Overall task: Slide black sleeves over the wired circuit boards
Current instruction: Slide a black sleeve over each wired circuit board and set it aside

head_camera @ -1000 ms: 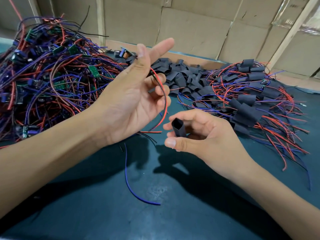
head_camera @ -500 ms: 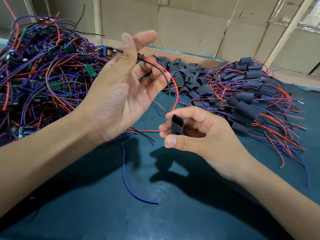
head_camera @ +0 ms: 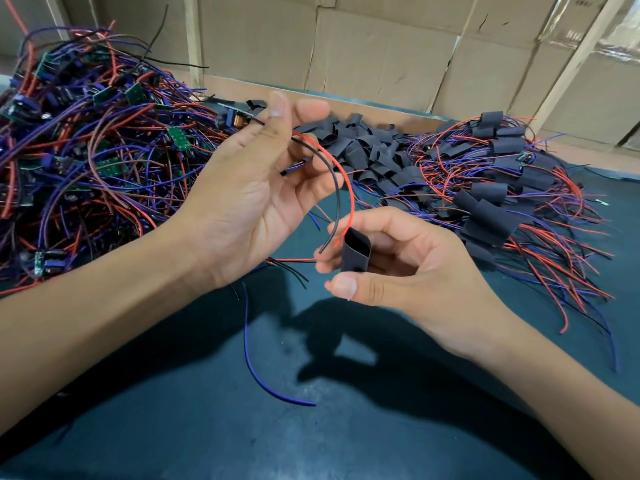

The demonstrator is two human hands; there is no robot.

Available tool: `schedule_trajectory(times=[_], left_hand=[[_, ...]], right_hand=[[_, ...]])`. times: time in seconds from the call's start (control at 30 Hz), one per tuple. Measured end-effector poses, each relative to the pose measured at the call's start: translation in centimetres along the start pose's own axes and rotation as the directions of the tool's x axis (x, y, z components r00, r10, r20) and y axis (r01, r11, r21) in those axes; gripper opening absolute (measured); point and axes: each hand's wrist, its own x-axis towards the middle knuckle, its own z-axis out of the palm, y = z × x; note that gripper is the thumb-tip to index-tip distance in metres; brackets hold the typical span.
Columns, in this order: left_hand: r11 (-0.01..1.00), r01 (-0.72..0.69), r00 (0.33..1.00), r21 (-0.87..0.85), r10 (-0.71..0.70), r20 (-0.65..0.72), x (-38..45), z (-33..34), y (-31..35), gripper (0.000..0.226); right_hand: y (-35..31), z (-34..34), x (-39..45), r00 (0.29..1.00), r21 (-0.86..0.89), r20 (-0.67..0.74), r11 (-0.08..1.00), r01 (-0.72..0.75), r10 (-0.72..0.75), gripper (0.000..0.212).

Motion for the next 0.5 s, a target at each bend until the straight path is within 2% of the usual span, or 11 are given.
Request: schedule_trajectory(times=[0.5], left_hand=[[0.999,0.007,0.999,-0.052,-0.009,-0.046,-0.10,0.09,0.33,0.040]], right_hand=[[0.31,0.00,0.11,1.000,-0.009,-0.009,1.000,-0.016,0.016,0.039]])
